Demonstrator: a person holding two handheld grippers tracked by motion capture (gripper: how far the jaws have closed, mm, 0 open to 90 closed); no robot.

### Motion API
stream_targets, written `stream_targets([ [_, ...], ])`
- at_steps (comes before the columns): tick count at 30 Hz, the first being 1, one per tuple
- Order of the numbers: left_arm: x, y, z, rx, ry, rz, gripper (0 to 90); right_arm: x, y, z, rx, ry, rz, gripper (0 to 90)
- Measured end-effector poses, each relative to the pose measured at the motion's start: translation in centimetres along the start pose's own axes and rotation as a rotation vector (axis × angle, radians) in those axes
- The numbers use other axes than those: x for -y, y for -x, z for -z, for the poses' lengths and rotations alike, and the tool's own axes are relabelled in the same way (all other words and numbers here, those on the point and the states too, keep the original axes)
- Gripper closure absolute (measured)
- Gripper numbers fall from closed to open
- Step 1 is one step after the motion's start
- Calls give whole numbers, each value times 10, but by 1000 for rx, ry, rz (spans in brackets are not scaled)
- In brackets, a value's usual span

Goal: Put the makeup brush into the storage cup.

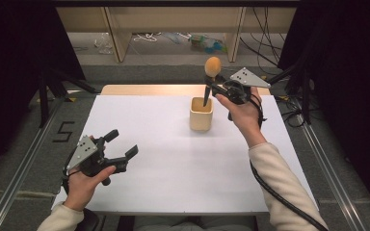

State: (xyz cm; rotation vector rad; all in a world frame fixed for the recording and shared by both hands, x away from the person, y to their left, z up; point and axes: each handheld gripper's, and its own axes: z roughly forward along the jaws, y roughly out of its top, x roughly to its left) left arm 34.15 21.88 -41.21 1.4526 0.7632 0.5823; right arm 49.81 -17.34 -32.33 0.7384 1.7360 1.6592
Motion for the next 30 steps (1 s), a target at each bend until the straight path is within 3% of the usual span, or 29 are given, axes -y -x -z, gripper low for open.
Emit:
stream_targets([
  [30,0,-1,0,-2,-2,-1,87,5,2,-15,25,-13,7,660],
])
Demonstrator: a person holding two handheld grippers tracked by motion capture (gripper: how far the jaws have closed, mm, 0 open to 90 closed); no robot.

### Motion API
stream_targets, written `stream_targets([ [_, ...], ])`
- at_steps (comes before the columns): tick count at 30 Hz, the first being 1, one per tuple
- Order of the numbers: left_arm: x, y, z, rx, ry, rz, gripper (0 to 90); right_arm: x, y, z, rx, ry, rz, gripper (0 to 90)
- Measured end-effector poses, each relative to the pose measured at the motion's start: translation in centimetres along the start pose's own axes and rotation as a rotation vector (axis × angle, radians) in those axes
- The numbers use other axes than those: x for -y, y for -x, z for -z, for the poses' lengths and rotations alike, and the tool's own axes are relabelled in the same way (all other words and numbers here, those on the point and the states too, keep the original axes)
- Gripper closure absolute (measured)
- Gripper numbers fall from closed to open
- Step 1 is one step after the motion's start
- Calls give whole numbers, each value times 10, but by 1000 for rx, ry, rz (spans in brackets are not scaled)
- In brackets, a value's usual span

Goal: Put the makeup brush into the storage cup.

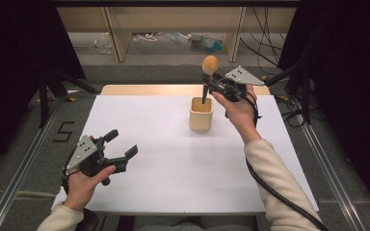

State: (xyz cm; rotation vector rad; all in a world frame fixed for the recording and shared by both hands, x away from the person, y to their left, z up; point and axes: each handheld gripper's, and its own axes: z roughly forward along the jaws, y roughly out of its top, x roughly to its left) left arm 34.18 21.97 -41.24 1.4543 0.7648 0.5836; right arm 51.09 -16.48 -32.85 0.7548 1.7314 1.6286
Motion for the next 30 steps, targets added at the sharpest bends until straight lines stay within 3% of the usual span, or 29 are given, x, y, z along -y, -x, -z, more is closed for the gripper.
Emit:
stream_targets([
  [16,0,0,0,1,-2,-3,87,10,2,-7,37,-17,15,660],
  [30,1,0,0,0,-5,-3,87,17,2,-13,40,-30,17,659],
])
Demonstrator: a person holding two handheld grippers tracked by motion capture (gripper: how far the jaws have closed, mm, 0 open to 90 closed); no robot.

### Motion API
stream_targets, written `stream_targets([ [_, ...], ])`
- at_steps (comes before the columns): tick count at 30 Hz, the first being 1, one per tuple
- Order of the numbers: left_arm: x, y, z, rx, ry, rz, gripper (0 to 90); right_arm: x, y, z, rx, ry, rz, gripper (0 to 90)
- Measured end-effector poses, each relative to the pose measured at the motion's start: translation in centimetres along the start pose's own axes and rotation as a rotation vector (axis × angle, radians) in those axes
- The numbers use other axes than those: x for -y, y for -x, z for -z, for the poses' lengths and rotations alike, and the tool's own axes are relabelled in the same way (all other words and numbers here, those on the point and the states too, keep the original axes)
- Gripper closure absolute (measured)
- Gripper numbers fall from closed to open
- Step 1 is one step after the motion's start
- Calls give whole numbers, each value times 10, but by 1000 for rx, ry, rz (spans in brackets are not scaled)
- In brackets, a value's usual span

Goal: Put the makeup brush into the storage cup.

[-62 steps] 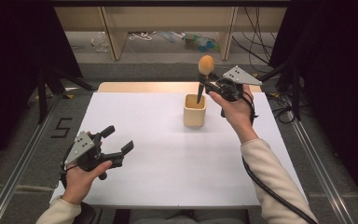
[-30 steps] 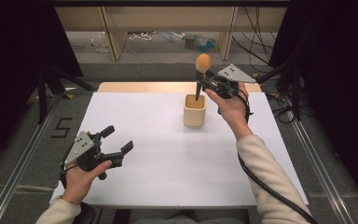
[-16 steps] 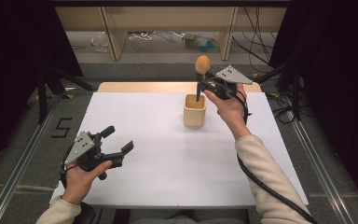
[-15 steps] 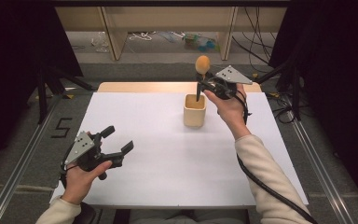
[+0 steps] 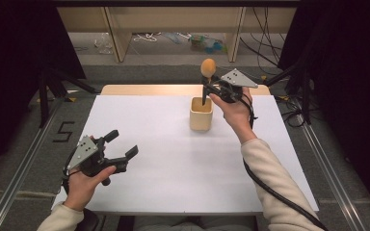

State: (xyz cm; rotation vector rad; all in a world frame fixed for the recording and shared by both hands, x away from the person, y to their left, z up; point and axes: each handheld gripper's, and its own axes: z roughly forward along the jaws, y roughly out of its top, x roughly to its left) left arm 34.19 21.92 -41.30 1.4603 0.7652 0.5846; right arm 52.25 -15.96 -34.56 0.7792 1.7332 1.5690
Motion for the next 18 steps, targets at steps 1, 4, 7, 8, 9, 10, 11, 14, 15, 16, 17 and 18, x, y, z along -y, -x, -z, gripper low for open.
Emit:
stream_targets([
  [1,0,0,0,1,0,1,87,1,0,-1,5,2,2,659],
  [4,0,0,0,0,-2,1,87,3,0,-2,1,-11,-3,659],
  [7,0,0,0,3,-3,-1,87,4,0,-3,4,-16,-1,659],
  [8,0,0,0,2,-2,1,87,5,0,-3,6,-18,-3,659],
  [9,0,0,0,1,-3,2,87,5,0,-4,6,-17,-1,659],
  [10,0,0,0,1,-2,1,87,6,0,-4,8,-18,-2,659],
  [11,0,0,0,1,-3,2,87,6,0,-4,12,-15,-4,659],
  [14,0,0,0,2,-3,1,87,8,1,-6,11,-17,-2,659],
  [15,1,0,-1,4,-3,1,87,8,1,-6,12,-20,-1,659],
  [16,1,1,-1,4,-3,2,87,8,1,-6,7,-27,-2,659],
  [17,1,0,-1,4,-3,1,87,8,1,-6,7,-28,-1,659],
  [18,1,0,-1,4,-3,2,87,9,1,-6,6,-30,-4,659],
])
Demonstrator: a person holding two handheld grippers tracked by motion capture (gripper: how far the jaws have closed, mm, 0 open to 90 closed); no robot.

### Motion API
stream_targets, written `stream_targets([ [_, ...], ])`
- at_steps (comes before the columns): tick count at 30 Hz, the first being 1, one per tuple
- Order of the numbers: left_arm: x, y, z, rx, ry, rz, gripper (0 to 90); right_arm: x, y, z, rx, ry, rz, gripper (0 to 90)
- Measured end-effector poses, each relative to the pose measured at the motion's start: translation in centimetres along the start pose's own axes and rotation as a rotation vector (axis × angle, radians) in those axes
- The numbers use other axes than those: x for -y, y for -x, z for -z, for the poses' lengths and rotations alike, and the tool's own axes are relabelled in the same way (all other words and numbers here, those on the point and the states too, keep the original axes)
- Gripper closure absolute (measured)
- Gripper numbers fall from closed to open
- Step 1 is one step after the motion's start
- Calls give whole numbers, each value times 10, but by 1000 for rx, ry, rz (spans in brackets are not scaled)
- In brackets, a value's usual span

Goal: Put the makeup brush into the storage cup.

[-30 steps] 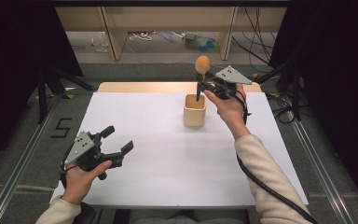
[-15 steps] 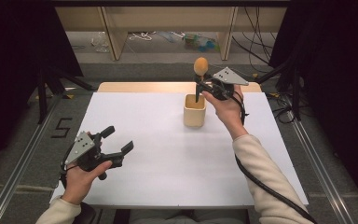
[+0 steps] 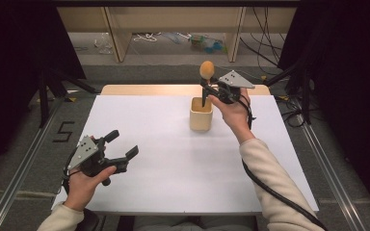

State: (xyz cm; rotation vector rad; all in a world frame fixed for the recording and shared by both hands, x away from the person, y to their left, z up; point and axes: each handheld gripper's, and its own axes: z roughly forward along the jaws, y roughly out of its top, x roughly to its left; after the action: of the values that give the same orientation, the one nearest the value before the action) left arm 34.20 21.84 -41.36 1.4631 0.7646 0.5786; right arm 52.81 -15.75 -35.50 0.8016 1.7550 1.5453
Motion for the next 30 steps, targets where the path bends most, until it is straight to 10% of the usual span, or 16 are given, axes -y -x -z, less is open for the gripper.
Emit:
stream_targets([
  [30,0,0,0,-3,-1,3,87,11,0,-7,1,-34,-5,658],
])
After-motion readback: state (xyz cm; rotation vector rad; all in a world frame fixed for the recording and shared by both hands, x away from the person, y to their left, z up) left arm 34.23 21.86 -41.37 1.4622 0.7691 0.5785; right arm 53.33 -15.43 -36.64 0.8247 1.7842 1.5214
